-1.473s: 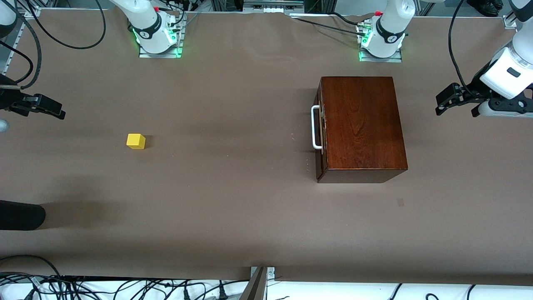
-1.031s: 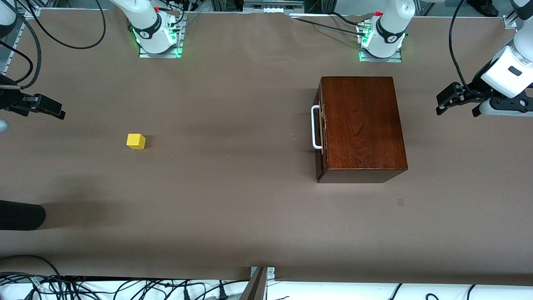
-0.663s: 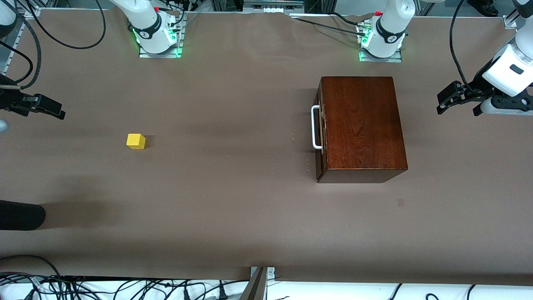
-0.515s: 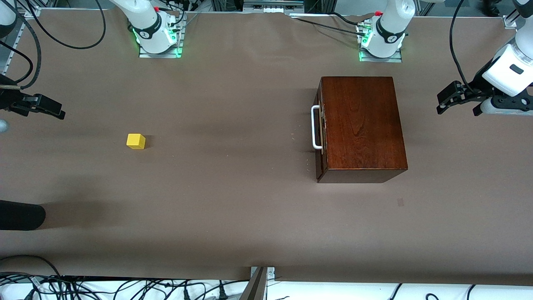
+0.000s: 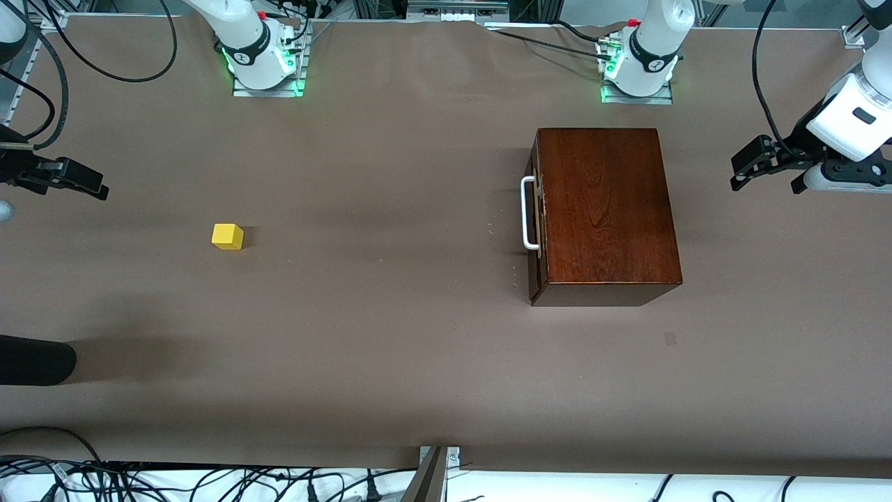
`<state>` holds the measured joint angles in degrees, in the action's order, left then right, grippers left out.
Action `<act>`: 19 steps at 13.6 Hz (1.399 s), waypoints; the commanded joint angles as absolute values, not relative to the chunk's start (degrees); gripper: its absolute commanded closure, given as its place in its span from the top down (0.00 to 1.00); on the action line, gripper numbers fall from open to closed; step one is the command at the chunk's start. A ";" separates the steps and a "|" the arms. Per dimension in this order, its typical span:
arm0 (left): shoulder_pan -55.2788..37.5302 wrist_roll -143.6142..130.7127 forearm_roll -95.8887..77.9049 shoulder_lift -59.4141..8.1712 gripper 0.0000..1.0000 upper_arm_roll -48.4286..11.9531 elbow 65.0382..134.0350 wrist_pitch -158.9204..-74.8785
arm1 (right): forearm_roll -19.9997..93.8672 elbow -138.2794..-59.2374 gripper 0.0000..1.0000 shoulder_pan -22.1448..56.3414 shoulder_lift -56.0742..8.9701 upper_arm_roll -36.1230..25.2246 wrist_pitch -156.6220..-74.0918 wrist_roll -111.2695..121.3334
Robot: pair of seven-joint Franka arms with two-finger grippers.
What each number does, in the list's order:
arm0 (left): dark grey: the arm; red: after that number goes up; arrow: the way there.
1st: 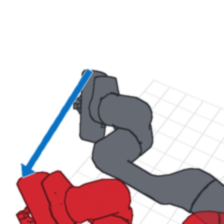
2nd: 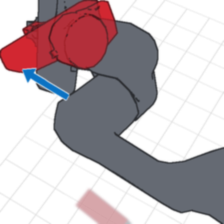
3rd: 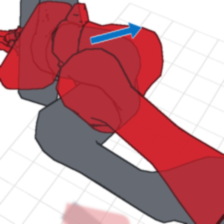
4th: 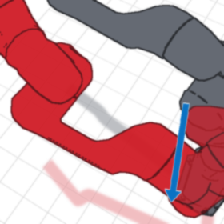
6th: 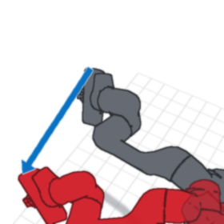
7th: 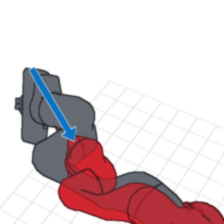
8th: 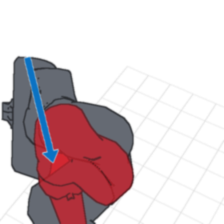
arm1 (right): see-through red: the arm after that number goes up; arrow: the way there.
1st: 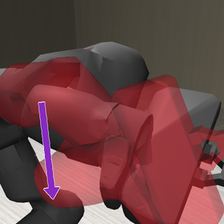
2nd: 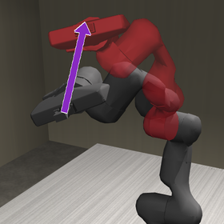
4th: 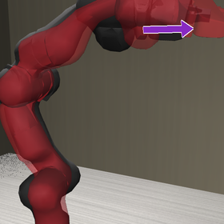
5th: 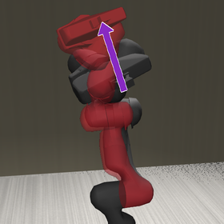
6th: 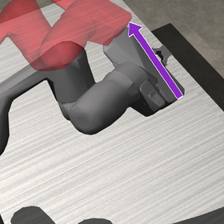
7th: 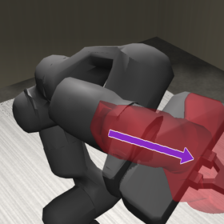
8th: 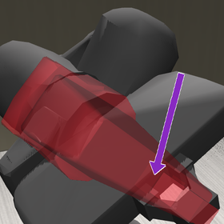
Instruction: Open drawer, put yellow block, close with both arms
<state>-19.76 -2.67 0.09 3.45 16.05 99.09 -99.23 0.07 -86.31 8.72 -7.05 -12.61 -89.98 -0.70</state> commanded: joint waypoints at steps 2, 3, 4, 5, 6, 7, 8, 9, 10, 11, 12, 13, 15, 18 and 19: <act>-19.69 -1.67 0.70 2.11 1.00 15.73 96.25 -98.17 | -0.79 -85.52 1.00 8.61 -7.29 -12.39 -89.21 -1.58; -19.77 -1.67 0.70 2.02 1.00 15.56 96.15 -98.17 | -0.79 -85.52 1.00 8.61 -7.29 -12.39 -89.21 -1.58; -19.60 -1.67 0.70 2.02 1.00 14.86 96.24 -98.17 | -0.79 -85.52 1.00 8.61 -7.29 -12.39 -89.30 -1.58; -17.69 -1.76 0.62 2.02 1.00 12.68 96.24 -98.09 | -0.79 -85.52 1.00 8.61 -7.29 -12.39 -89.30 -1.58; -13.66 -1.67 0.62 2.02 1.00 8.65 96.15 -98.09 | -0.79 -85.52 1.00 8.61 -7.38 -12.39 -89.30 -1.58; -10.58 -1.67 0.62 2.02 1.00 5.57 96.15 -98.09 | -0.79 -85.52 1.00 8.61 -7.38 -12.39 -89.30 -1.58; -9.42 -1.58 0.70 2.02 1.00 4.58 96.15 -98.09 | -0.79 -85.52 1.00 8.61 -7.38 -12.39 -89.30 -1.58; -9.32 -1.58 0.62 1.93 1.00 4.48 96.24 -98.09 | -0.79 -85.52 1.00 8.61 -7.38 -12.39 -89.21 -1.58; -9.40 -1.67 0.62 1.93 1.00 4.48 96.15 -98.09 | -0.79 -85.52 1.00 8.61 -7.38 -12.48 -89.12 -1.58; -9.49 -1.58 0.62 1.93 1.00 4.48 96.15 -98.09 | -0.79 -85.52 1.00 8.61 -7.38 -12.39 -89.21 -1.58; -9.58 -1.84 0.62 1.93 1.00 4.48 96.15 -98.00 | -0.79 -85.52 1.00 8.61 -7.38 -12.39 -89.21 -1.58; -9.67 -1.93 0.62 1.93 1.00 4.40 96.15 -98.00 | -0.79 -85.52 1.00 8.61 -7.38 -12.39 -89.21 -1.58; -9.76 -2.11 0.70 1.93 1.00 3.87 96.06 -97.38 | -0.79 -85.52 1.00 8.61 -7.38 -12.39 -89.30 -1.58; -9.58 -2.02 1.14 2.37 1.00 3.08 96.07 -97.30 | -0.79 -85.52 1.00 8.70 -7.38 -12.39 -89.21 -1.58; -9.84 -2.11 1.23 2.55 1.00 2.99 96.06 -97.03 | -0.79 -85.52 1.00 8.70 -7.38 -12.39 -89.21 -1.58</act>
<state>-10.49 -2.63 0.09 3.02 3.88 98.06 -98.80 0.06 -86.31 8.72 -7.18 -12.60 -89.98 -0.77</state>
